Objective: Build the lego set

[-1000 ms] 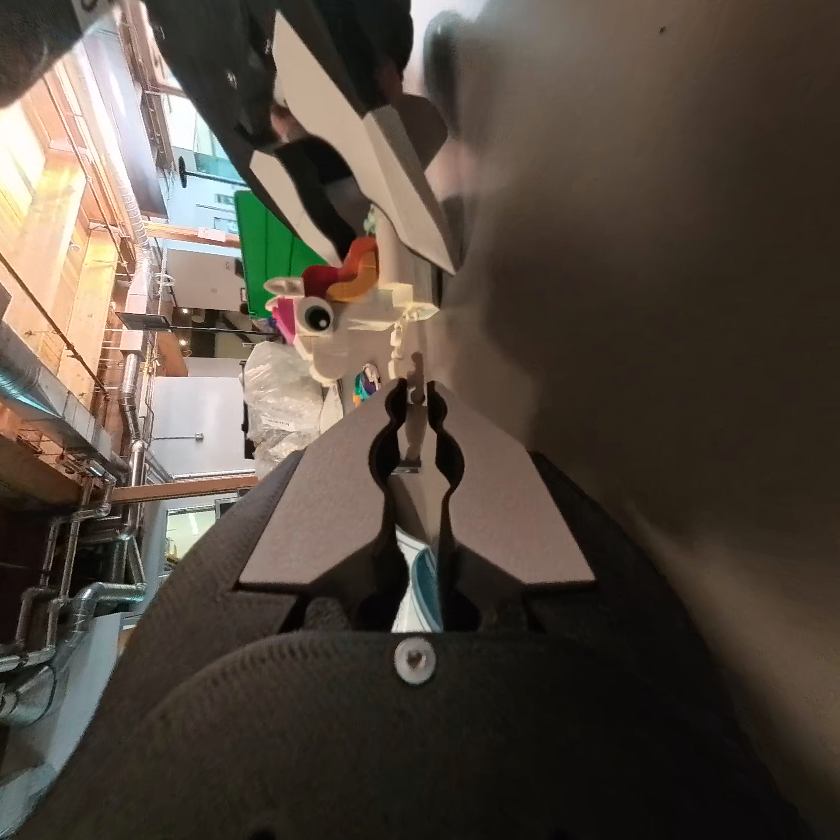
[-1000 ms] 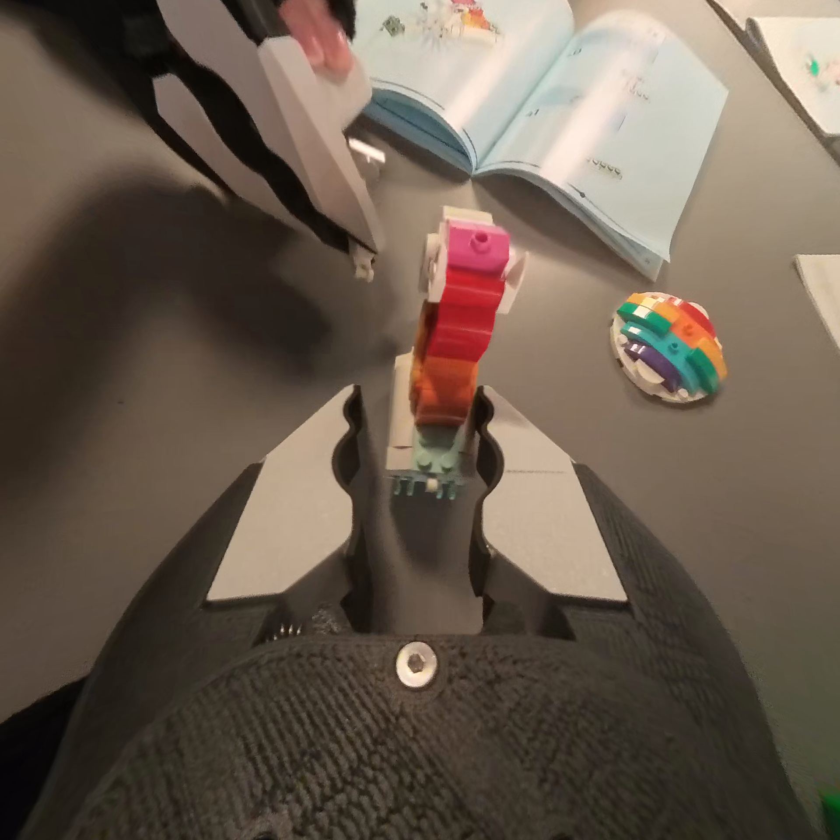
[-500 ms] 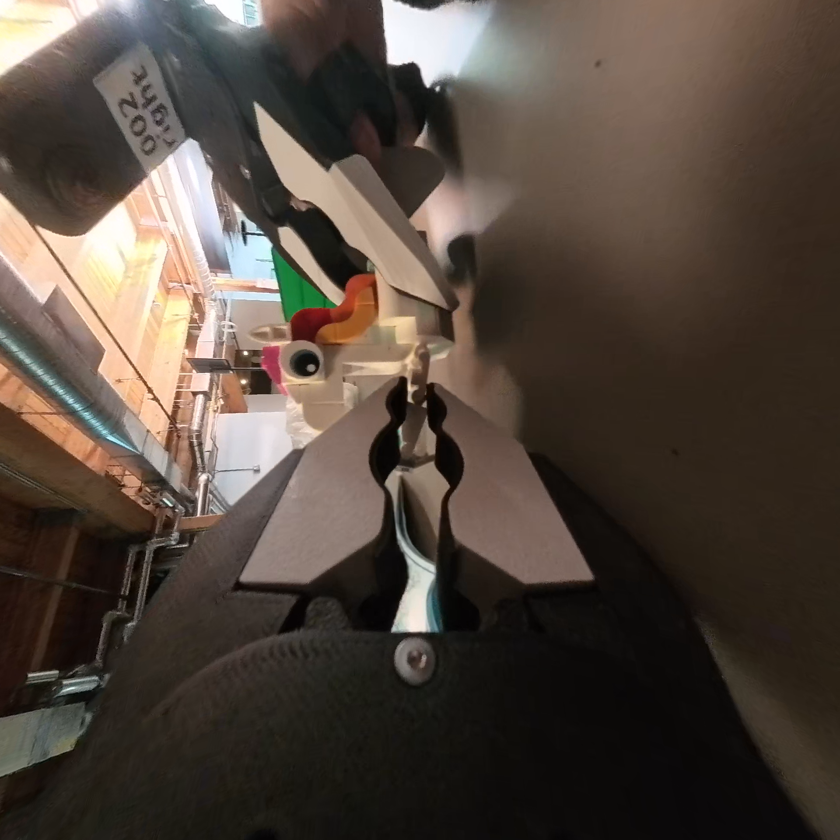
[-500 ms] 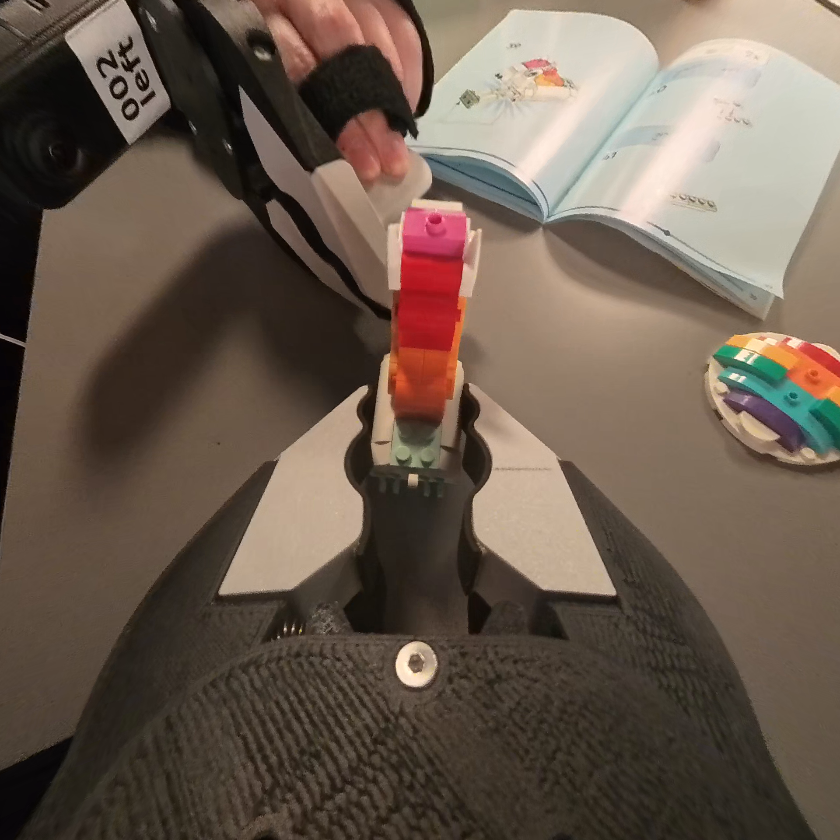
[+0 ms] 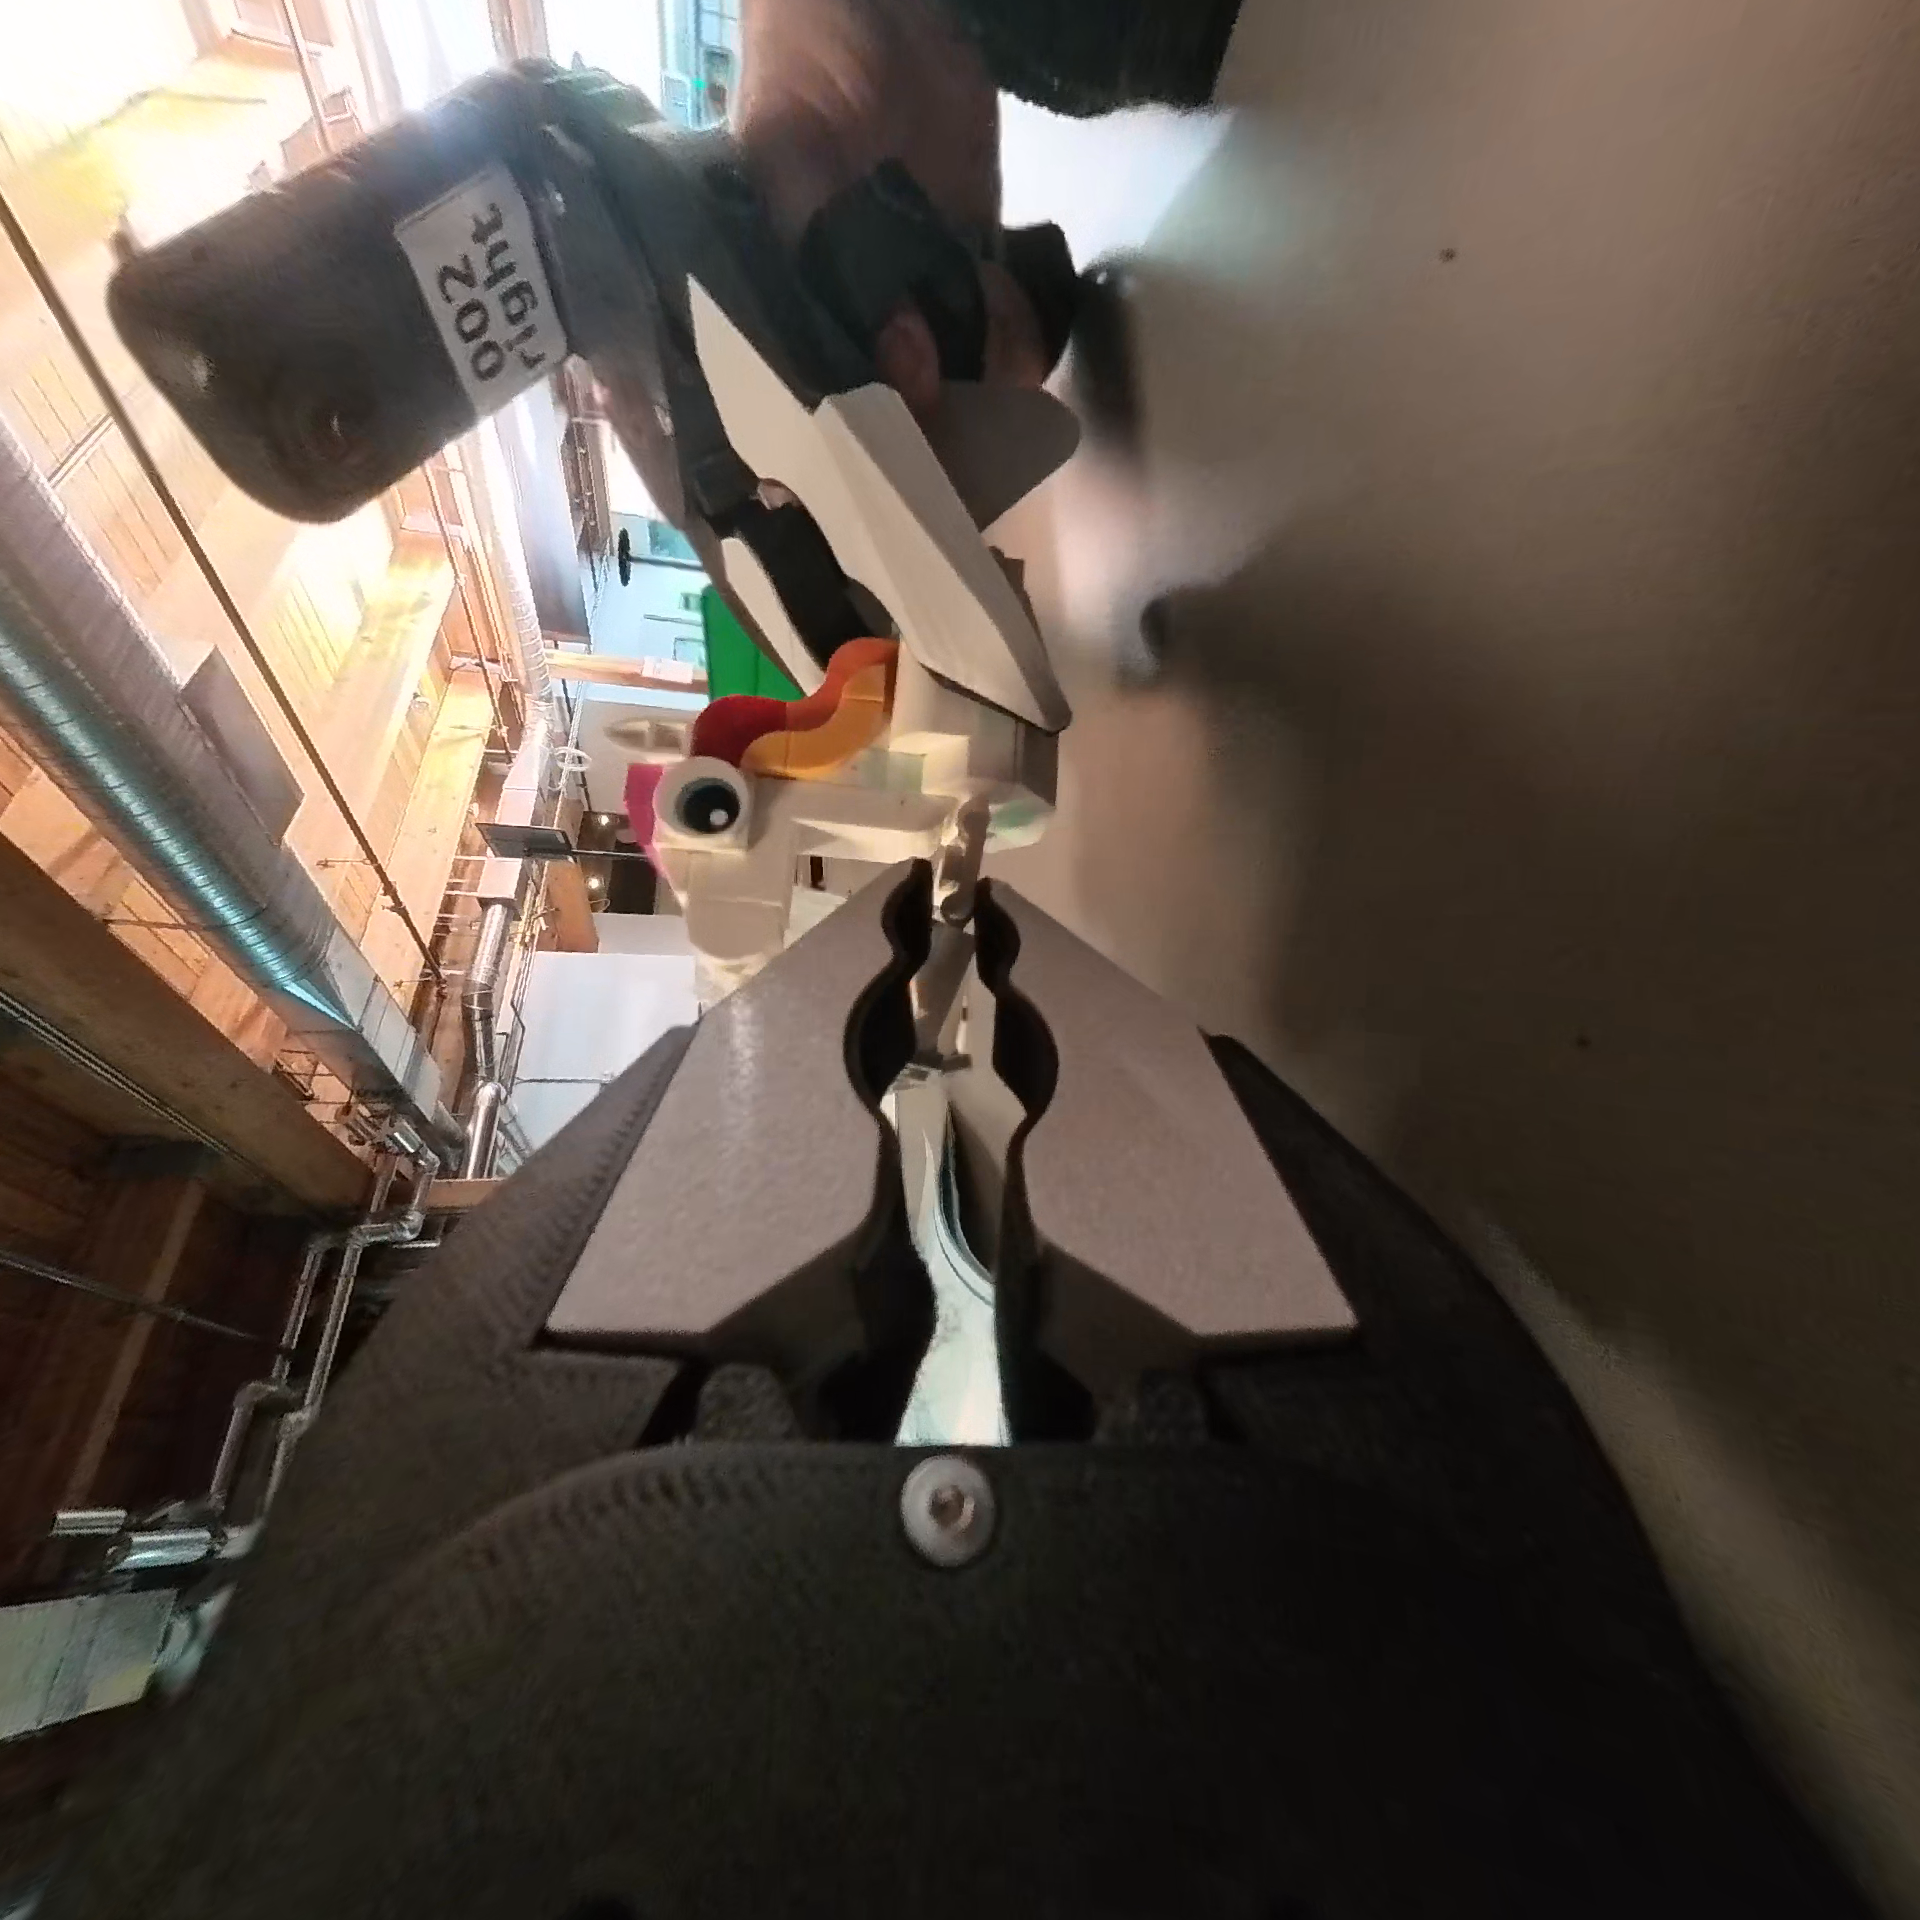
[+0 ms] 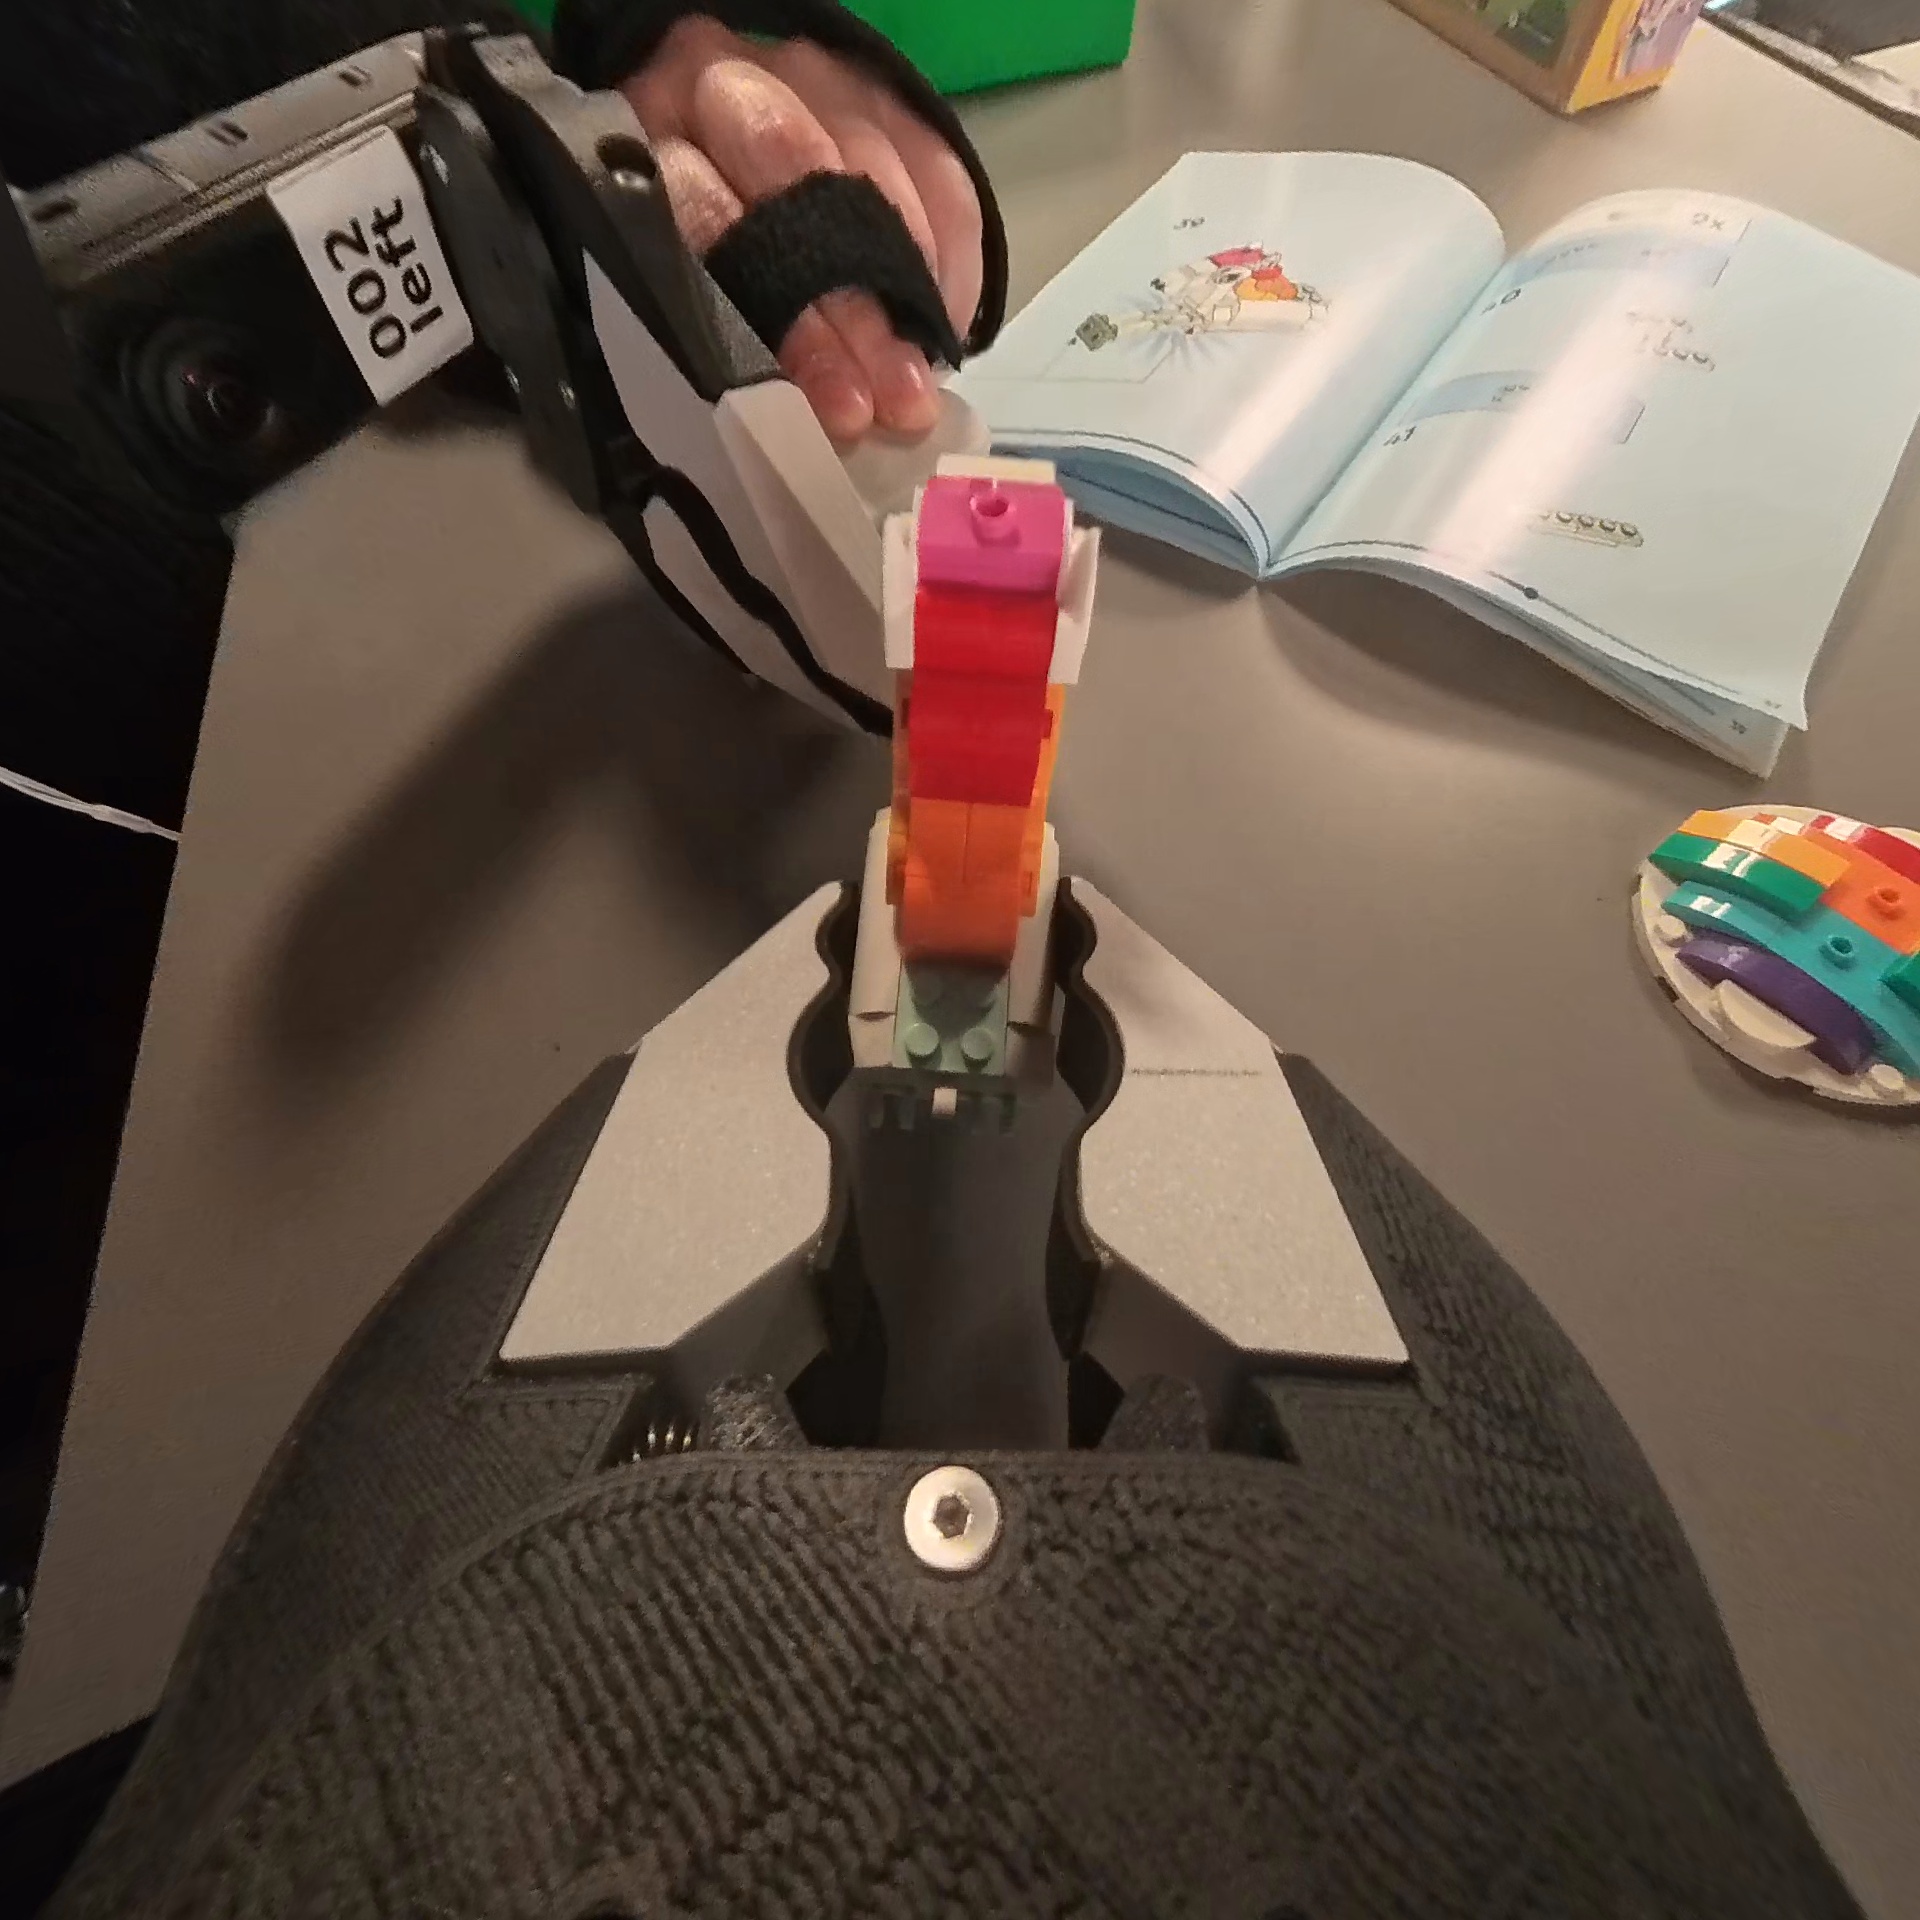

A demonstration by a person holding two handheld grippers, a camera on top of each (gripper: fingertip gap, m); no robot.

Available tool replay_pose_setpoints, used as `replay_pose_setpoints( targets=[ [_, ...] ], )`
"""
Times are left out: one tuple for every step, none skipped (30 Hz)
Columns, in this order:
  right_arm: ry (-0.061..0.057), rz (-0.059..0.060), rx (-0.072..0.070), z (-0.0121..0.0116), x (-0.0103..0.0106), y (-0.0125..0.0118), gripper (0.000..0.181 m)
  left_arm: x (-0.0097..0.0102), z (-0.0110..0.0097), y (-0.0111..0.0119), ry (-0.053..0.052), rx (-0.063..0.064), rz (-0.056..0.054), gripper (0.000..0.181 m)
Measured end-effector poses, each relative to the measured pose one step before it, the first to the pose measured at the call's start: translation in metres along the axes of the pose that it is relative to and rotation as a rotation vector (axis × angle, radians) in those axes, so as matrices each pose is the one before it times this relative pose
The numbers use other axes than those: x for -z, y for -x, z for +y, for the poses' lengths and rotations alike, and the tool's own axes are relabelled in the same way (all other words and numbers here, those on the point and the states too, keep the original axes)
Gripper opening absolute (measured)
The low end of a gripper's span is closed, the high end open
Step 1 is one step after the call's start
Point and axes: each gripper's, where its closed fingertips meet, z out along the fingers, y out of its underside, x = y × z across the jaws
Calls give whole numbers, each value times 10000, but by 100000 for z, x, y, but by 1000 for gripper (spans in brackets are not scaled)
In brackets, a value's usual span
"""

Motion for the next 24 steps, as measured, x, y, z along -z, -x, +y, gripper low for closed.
replay_pose_setpoints(
  targets=[
    [-105,-49,-22,-150,63,53,36,44,-58,93,-37,69,-31,7],
    [-74,-27,-23,-111,18,34,35,34,-43,76,-28,39,-30,7],
    [-48,-25,-14,-80,6,31,35,46,-47,41,-36,36,-5,7],
    [-35,6,17,-74,-14,13,35,23,-18,34,-19,51,-2,7],
    [-27,15,20,-57,-20,9,35,34,-39,21,-16,41,0,6],
    [-31,-30,9,-55,-7,67,35,42,-74,63,-37,29,-42,5],
    [-52,4,0,-90,12,11,35,29,-16,122,1,67,-46,5],
    [-56,5,-8,-78,27,-11,35,-3,17,91,13,73,-27,5],
    [-40,-6,-39,-64,9,-20,35,-10,46,40,4,48,0,5],
    [-14,15,-25,-23,-7,-45,35,-24,57,9,16,26,-2,5],
    [-15,-4,2,-36,6,-5,35,8,8,-19,-16,13,9,5],
    [-36,-35,3,-49,20,50,35,28,-54,19,-42,45,10,4],
    [-21,-32,-15,-22,2,42,35,19,-20,7,-15,91,28,4],
    [-27,-24,-4,-44,10,45,35,35,-50,20,-45,61,16,4],
    [-18,-14,-9,-38,-16,28,35,33,-3,4,-12,37,13,4],
    [1,2,-20,-13,-21,-14,35,2,30,-3,10,16,5,4],
    [4,-20,-2,1,-6,31,35,8,-45,-27,-25,5,12,4],
    [-25,-22,-17,-28,21,25,35,-3,-25,16,-4,28,-7,4],
    [-37,-11,-42,-52,7,-12,35,-12,-36,37,-6,37,-19,4],
    [-54,-19,-36,-87,-7,18,35,14,-4,53,5,53,-8,4],
    [-41,4,-21,-61,13,-17,35,-10,39,44,10,54,-7,4],
    [-13,30,-27,-22,-6,-64,35,-18,63,35,24,-12,-16,4],
    [-16,3,-10,-16,5,-11,35,-3,3,11,-8,-30,-20,4],
    [-4,19,-10,-4,5,-32,35,-30,61,2,15,5,-6,4]
  ],
)
